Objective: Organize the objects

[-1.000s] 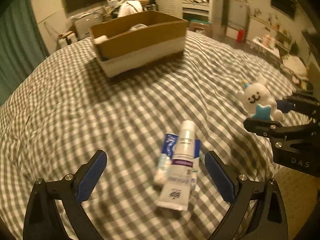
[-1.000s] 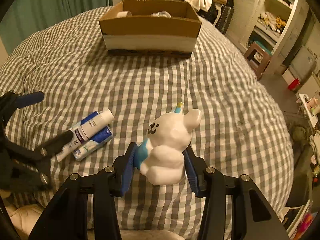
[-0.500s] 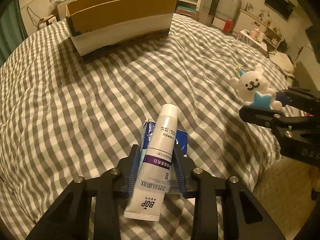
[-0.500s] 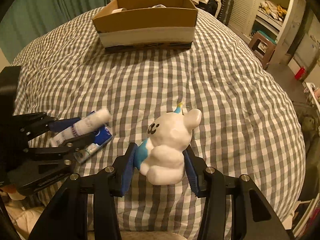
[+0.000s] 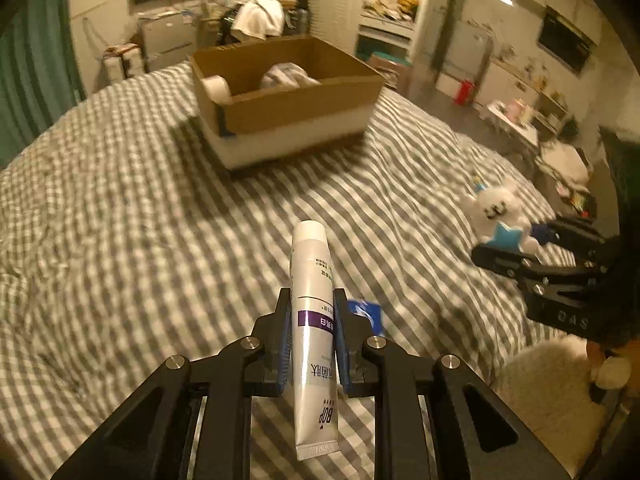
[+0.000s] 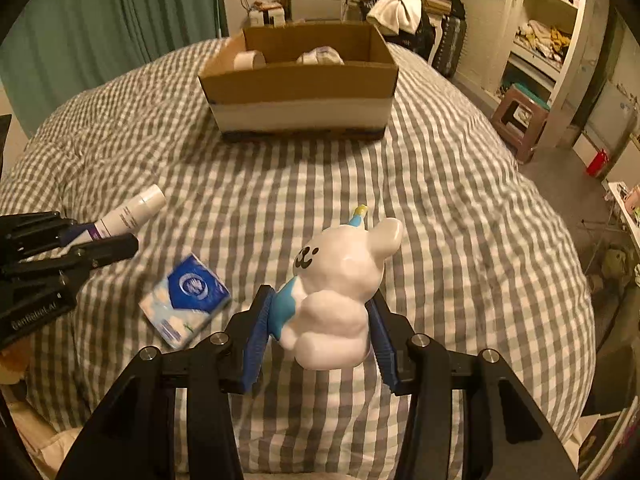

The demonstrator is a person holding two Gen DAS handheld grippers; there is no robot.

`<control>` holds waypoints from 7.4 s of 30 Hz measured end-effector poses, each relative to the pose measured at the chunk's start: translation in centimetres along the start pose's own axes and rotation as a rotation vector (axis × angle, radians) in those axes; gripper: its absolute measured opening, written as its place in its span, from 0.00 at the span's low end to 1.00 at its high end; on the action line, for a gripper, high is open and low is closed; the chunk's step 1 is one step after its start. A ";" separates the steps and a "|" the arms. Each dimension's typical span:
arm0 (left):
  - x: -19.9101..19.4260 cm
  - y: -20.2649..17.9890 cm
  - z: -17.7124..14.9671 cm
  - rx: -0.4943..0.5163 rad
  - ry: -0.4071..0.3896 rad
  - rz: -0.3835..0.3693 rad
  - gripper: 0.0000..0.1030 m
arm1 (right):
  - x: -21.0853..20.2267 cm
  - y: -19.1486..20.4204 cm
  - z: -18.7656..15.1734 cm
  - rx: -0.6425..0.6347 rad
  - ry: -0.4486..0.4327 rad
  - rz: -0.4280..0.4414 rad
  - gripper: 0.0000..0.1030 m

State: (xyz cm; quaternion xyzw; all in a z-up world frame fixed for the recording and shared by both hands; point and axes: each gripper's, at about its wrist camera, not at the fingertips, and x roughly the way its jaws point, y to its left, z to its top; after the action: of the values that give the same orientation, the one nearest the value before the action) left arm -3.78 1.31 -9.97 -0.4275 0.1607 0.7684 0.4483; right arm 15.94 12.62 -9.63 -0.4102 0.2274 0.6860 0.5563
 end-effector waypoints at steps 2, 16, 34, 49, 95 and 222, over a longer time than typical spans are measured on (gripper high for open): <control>-0.7 0.8 0.8 -0.034 -0.031 0.008 0.18 | -0.5 0.1 0.6 0.002 -0.026 0.005 0.44; -4.5 3.8 8.2 -0.028 -0.155 0.082 0.18 | -3.2 2.7 9.2 -0.032 -0.235 0.029 0.44; 5.3 8.7 21.2 -0.149 -0.123 -0.066 0.18 | 8.3 -0.1 28.2 0.134 -0.084 0.021 0.45; 7.9 8.5 19.2 -0.103 -0.106 -0.129 0.70 | 10.5 -2.8 28.6 0.270 -0.134 0.074 0.69; -4.1 9.8 -4.3 -0.245 -0.091 0.251 0.98 | 4.1 7.8 1.6 -0.026 0.093 0.039 0.88; -7.7 0.2 5.1 -0.112 -0.461 0.330 1.00 | -8.2 -4.4 11.1 -0.031 -0.631 -0.090 0.99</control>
State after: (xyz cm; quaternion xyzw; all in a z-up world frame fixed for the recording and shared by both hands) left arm -4.73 0.15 -0.87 -0.2336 0.0791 0.9155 0.3177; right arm 17.04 17.67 3.92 -0.1955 0.0149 0.7575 0.6228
